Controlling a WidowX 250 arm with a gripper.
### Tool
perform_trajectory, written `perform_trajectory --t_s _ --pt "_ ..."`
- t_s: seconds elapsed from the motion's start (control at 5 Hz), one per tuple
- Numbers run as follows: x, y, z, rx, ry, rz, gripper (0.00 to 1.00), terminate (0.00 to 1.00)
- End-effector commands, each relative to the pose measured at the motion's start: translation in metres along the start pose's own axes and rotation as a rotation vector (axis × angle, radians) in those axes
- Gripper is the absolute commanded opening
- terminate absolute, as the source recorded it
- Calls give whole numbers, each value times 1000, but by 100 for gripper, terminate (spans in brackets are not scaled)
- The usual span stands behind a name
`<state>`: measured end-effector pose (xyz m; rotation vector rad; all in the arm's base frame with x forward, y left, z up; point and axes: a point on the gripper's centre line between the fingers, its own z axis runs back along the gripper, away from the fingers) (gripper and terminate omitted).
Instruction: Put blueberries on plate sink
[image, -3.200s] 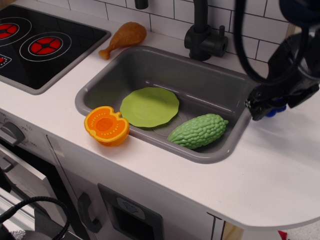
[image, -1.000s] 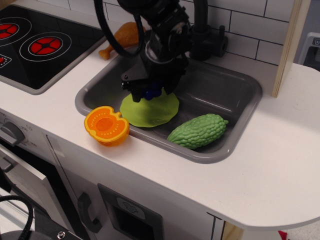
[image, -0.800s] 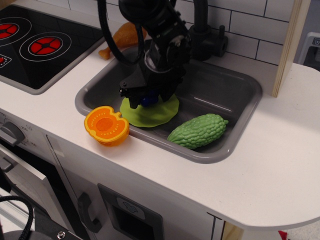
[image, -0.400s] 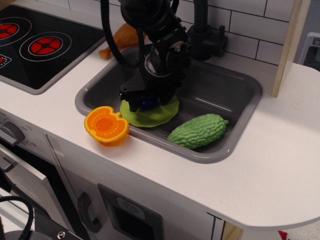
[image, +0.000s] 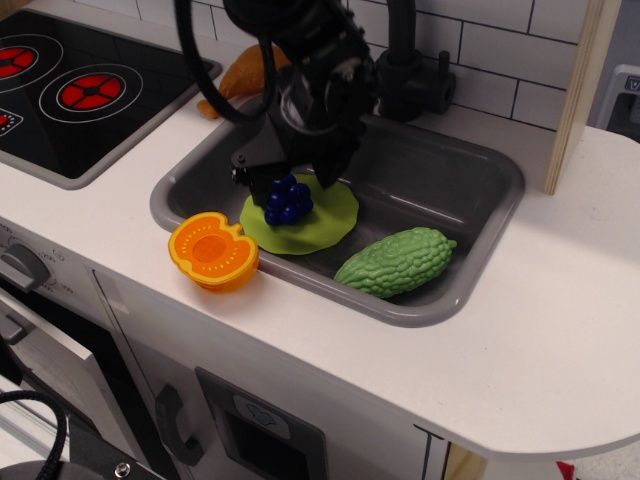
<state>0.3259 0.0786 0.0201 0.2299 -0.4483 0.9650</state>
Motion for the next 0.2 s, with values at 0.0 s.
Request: perform_trajectory --t_s 0.0 --pt "27 -7 53 -108 2 81 100 100"
